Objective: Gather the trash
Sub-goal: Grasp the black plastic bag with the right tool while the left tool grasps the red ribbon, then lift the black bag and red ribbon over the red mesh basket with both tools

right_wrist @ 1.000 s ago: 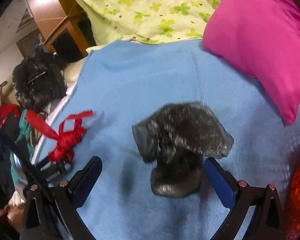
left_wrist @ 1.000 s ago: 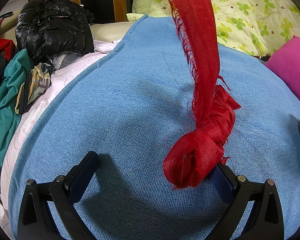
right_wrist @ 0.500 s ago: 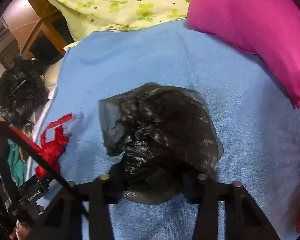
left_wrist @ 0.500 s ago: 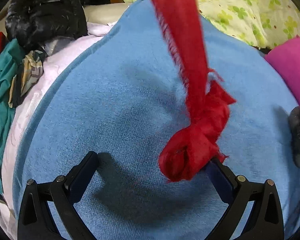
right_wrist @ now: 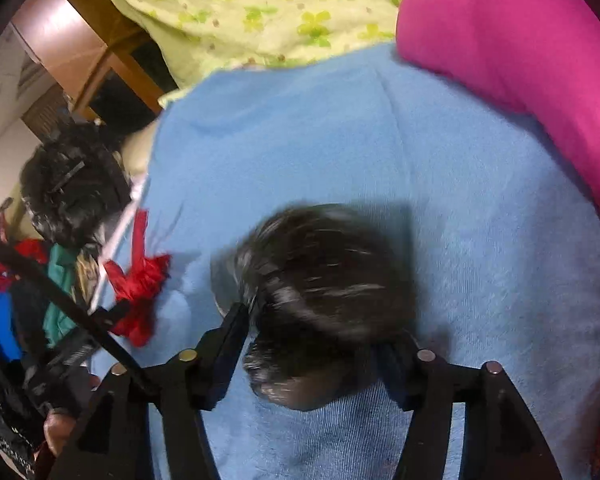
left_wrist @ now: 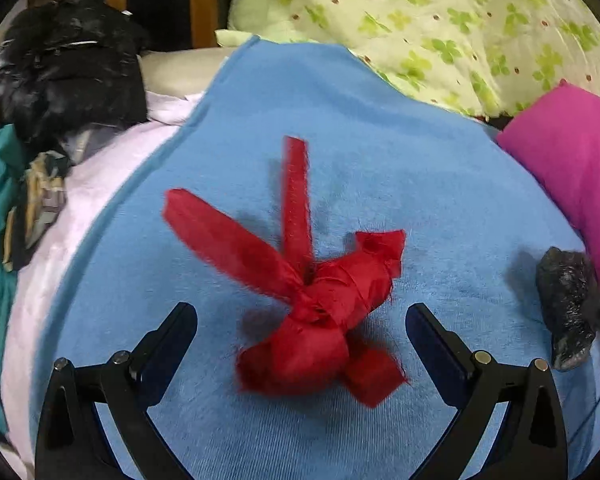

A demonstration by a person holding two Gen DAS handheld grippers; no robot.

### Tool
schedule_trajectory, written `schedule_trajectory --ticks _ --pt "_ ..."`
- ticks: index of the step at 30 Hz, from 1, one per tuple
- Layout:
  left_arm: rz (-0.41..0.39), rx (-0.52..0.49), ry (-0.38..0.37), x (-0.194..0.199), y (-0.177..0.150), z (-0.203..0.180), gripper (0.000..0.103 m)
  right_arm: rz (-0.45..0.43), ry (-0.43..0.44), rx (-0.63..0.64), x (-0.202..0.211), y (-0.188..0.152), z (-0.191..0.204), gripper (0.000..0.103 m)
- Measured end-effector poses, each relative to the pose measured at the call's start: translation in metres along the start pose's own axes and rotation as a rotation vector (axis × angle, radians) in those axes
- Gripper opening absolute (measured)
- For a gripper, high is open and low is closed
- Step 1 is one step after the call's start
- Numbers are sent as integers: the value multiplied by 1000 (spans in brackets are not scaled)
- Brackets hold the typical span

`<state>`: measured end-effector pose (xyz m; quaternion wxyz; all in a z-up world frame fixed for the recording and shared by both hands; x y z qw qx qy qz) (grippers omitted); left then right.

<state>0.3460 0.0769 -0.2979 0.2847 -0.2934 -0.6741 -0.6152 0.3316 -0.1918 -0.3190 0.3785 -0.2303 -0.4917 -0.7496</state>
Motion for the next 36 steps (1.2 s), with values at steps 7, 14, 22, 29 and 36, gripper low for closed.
schedule_trajectory --ticks 7,14,22,29,36 --pt "38 4 -38 -15 -5 -2 94 -19 19 -24 -4 8 3 72" --pt "14 -50 -37 -12 -8 -11 37 31 -1 3 -28 -3 8 42" --pt "-69 -49 -104 26 -4 -28 30 -88 41 44 18 6 28 42" --pt "-187 -136 -145 97 -6 -77 30 -249 42 124 102 19 38 42" --pt "-302 -270 -278 178 8 -172 30 -404 16 104 203 42 -3 42"
Point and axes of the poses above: each gripper's, at about its wrist camera, not at the fingertips, and x roughly against the way its jaws point, z to its left, y to its top, the point moved 7 cm from there along -x, roughly the way its jaws point, and after that the axes turned 1 degree about -z, right-handed, at the moved point
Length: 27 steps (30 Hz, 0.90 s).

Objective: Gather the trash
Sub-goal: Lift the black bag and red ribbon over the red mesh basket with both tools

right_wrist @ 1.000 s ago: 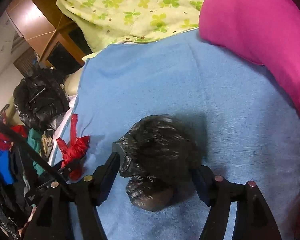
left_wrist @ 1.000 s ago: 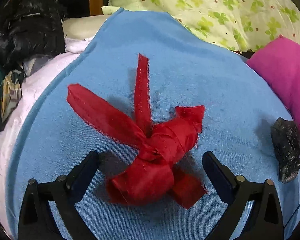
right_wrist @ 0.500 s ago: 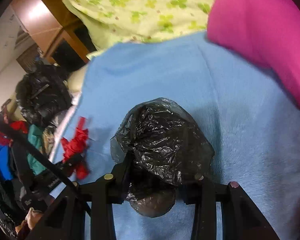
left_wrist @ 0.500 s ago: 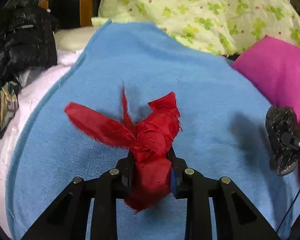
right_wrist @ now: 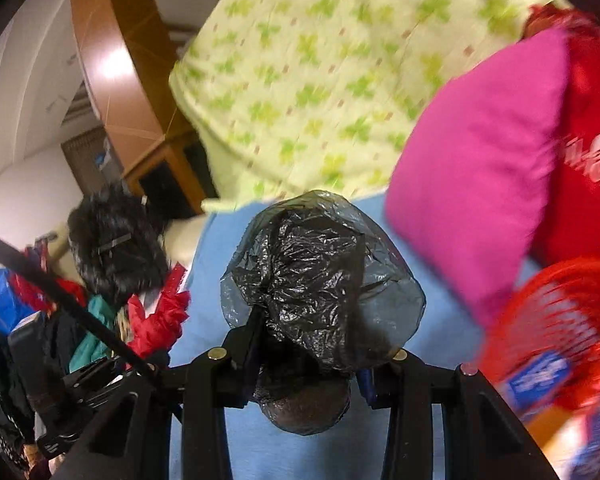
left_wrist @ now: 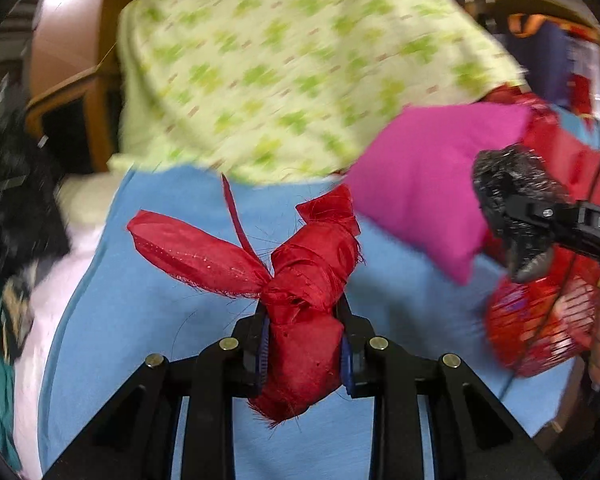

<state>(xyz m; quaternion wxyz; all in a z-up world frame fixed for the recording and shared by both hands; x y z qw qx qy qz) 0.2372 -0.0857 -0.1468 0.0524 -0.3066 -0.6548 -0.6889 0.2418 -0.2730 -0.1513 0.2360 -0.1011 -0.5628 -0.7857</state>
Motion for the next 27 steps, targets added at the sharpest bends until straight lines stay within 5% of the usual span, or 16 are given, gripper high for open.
schedule_trajectory --ticks 6,13,19,27 --pt "-69 -113 -152 20 41 -98 30 -130 -100 -38 94 41 -72 42" --pt "-43 -216 -298 14 47 -199 30 -235 -176 -155 173 60 -143 42" --pt "-15 -271 -310 -1 43 -247 30 -253 -195 -219 198 59 -181 42" --pt "17 -296 -275 -11 30 -265 30 -153 -190 -200 191 44 -199 42"
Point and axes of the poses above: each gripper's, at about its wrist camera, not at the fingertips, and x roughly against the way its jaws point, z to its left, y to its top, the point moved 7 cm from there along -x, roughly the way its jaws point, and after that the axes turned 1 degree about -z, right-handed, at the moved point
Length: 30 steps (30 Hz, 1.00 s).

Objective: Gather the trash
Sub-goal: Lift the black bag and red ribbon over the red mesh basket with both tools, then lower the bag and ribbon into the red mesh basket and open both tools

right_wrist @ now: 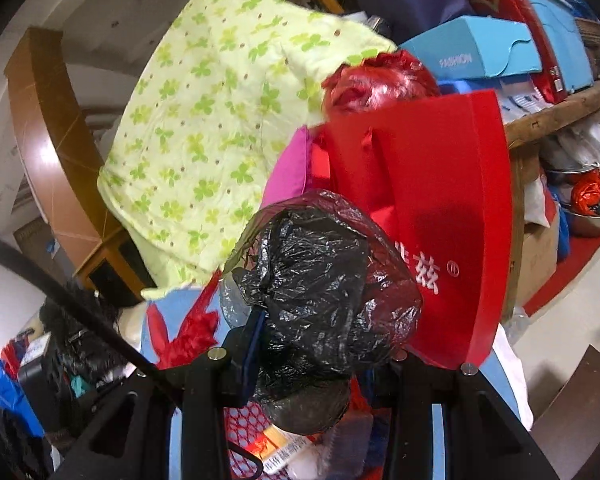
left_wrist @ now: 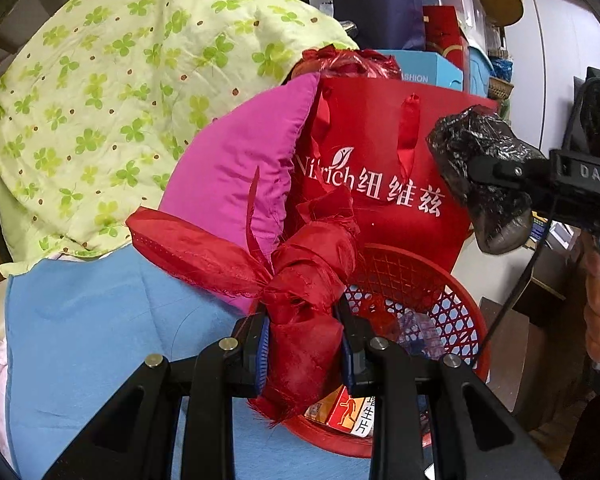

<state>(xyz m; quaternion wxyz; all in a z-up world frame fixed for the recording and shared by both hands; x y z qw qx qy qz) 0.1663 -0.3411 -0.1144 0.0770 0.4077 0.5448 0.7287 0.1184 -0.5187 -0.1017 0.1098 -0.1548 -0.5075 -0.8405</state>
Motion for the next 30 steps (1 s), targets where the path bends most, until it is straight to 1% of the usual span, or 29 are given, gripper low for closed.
schedule_trajectory --ticks 6,10,11,12,14,15,16,17,20,21,23,26,29,30 --pt "19 3 3 -9 -3 -4 32 44 3 35 -4 -9 -1 42" --pt "31 16 -10 -12 -4 -5 33 71 10 30 -10 -11 -3 44" --pt "34 17 -12 -13 -4 -6 35 80 12 28 -12 -12 -3 44" --pt "38 17 -15 -14 -4 -6 37 89 13 26 -13 -13 -3 44" --pt "42 23 -22 -14 -4 -6 47 102 17 16 -16 -14 -3 45" --pt "39 27 -21 -13 -4 -6 49 108 22 13 -18 -16 -4 45" --pt "36 30 -22 -12 -4 -6 54 114 27 8 -19 -16 -4 46" --pt "34 34 -28 -11 -4 -5 60 121 33 1 -21 -17 -4 49" --pt "26 40 -27 -8 -3 -5 70 131 58 -27 -25 -18 -3 57" --pt "23 40 -29 -5 -2 -5 71 129 64 -32 -25 -17 -3 58" --pt "22 43 -27 -3 -2 -3 80 121 82 -51 -26 -16 -2 60" --pt "22 49 8 4 -1 3 86 100 91 -62 -24 -12 1 60" --pt "34 48 62 13 -2 12 86 56 91 -48 -17 -9 9 60" --pt "30 43 92 20 -2 16 87 33 93 -44 -12 -8 14 60"
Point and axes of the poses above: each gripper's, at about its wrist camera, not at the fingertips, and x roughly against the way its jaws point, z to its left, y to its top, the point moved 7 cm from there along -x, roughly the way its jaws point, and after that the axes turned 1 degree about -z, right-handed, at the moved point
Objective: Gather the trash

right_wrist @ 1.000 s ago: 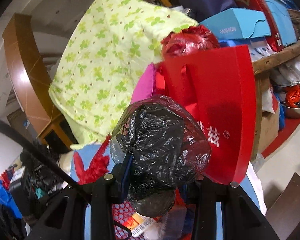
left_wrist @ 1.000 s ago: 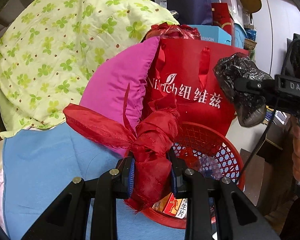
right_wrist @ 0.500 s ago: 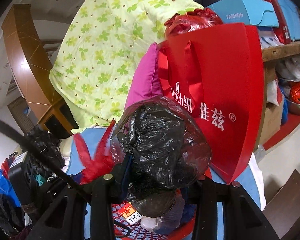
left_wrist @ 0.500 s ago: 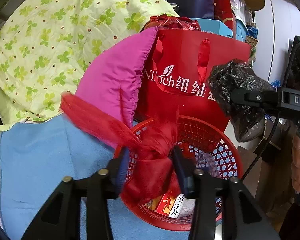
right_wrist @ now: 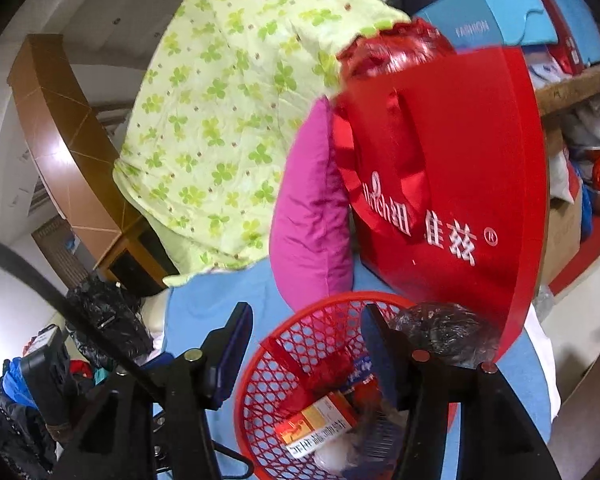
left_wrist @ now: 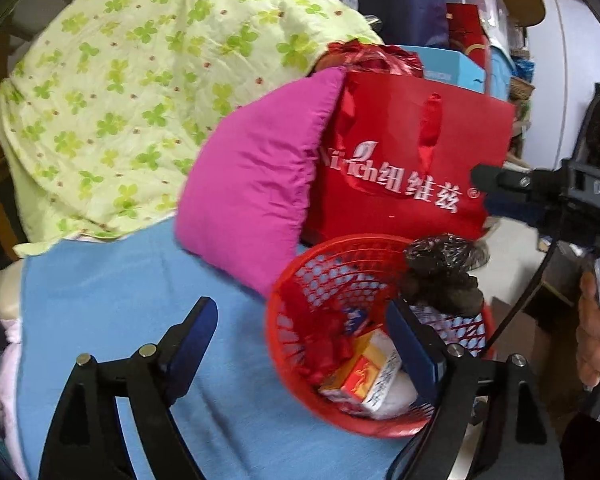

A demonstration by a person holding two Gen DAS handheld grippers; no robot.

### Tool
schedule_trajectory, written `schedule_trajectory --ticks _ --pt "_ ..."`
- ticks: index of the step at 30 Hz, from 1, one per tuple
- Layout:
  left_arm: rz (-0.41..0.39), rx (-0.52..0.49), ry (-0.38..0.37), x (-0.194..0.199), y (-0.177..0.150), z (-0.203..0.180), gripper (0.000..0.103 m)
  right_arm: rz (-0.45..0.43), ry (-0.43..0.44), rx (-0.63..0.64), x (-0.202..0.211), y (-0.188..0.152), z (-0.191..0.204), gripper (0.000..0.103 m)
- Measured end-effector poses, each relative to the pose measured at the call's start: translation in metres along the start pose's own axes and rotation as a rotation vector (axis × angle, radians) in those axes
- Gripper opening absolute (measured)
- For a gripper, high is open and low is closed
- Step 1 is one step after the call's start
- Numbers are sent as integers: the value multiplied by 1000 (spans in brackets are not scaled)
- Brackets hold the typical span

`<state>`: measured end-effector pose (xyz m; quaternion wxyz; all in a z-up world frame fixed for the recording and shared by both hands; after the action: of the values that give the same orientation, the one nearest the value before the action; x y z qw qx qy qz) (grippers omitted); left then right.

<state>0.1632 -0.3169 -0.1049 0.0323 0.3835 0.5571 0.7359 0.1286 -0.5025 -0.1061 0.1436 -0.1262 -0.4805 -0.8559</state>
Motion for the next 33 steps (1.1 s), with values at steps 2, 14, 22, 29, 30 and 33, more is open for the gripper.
schedule_trajectory --ticks 2,14,22,29,30,33 --pt "-17 -4 42 13 1 9 91 -39 -8 15 9 1 9 60" --pt "-142 47 208 124 10 54 101 -311 -131 207 133 -53 97 83" --pt "-219 60 248 199 7 62 101 -336 -217 321 191 -76 147 86" --pt "-274 69 296 249 1 65 103 -333 -237 313 225 -96 168 86" --pt "-276 69 298 254 0 65 103 -331 -242 314 227 -96 170 86" --pt "-280 66 315 268 -3 63 103 -334 -238 301 239 -100 176 86"
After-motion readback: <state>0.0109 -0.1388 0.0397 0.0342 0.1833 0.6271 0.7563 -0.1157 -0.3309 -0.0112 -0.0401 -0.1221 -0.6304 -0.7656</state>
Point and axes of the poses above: each gripper's, at about its wrist camera, not at the fingertips, and x roughly against the way its jaws point, z to its left, y to its top, the point moved 7 cm from there along -x, roughly the way its jaws point, and after that the axes turned 1 degree about -z, right-handed, at the moved point
